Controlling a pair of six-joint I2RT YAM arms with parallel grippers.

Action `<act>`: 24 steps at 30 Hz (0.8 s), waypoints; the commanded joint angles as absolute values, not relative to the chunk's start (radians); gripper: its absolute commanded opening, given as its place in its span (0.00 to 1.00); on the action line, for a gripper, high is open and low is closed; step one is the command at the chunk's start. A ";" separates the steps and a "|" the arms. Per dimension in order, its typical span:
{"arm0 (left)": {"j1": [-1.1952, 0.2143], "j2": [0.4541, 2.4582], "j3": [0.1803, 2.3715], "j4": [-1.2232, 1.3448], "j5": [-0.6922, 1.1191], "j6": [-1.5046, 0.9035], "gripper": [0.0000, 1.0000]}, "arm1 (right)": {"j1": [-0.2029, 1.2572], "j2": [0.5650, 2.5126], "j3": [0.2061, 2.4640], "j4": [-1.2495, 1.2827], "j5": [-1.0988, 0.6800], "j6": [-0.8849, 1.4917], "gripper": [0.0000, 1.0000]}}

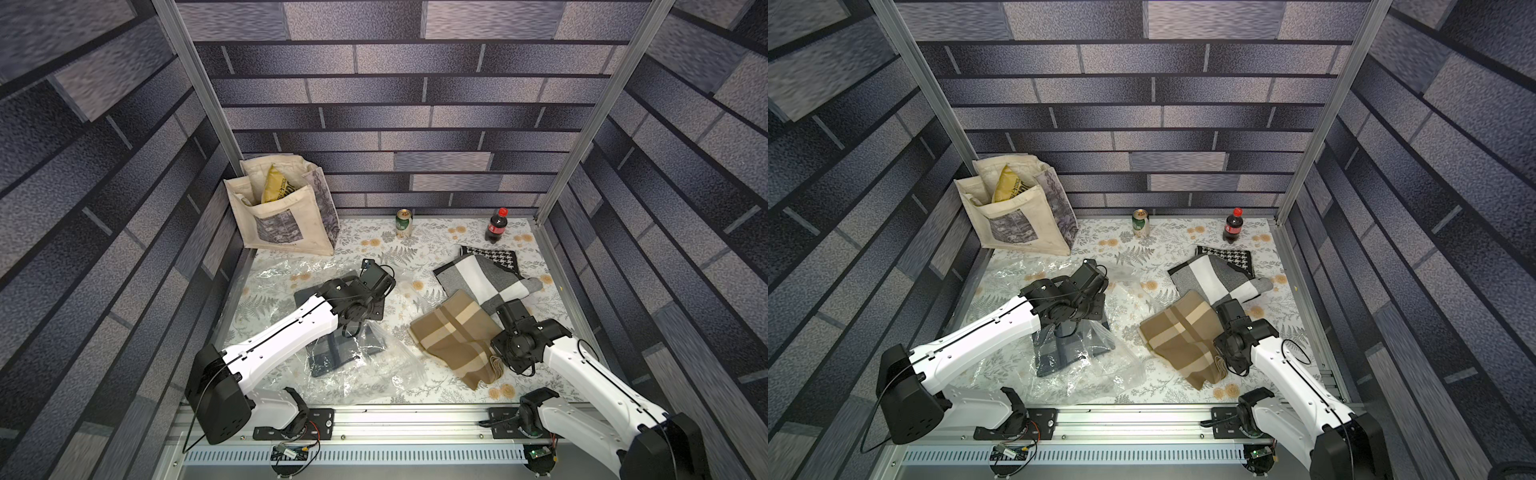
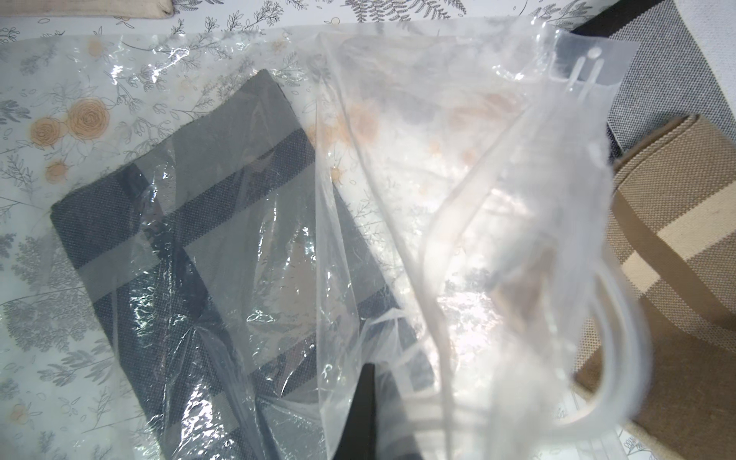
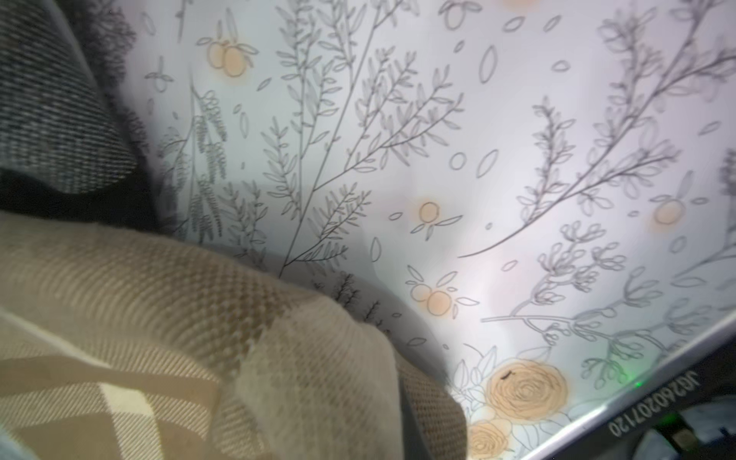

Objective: Take the scarf out of the vacuum bag
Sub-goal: Take out the scarf from the vacuum bag.

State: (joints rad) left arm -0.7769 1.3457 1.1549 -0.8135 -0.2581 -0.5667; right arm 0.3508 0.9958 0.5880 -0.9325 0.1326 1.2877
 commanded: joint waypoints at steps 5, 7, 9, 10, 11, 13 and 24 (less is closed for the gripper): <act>-0.780 1.344 1.193 -0.798 -0.261 -0.542 0.00 | 0.285 1.165 0.704 -1.192 0.286 1.371 0.01; -0.781 1.344 1.193 -0.798 -0.258 -0.545 0.00 | 0.266 1.181 0.695 -1.163 0.296 1.371 0.00; -0.781 1.342 1.193 -0.798 -0.258 -0.545 0.00 | 0.230 1.191 0.684 -1.143 0.302 1.364 0.00; -0.782 1.342 1.193 -0.796 -0.258 -0.544 0.00 | 0.218 1.196 0.688 -1.138 0.313 1.357 0.00; -0.782 1.342 1.193 -0.797 -0.258 -0.543 0.00 | 0.204 1.200 0.694 -1.138 0.331 1.354 0.00; -0.782 1.344 1.191 -0.797 -0.258 -0.542 0.00 | 0.168 1.213 0.708 -1.125 0.342 1.325 0.00; -0.785 1.351 1.187 -0.790 -0.256 -0.546 0.00 | 0.027 1.396 0.800 -0.965 0.334 1.197 0.00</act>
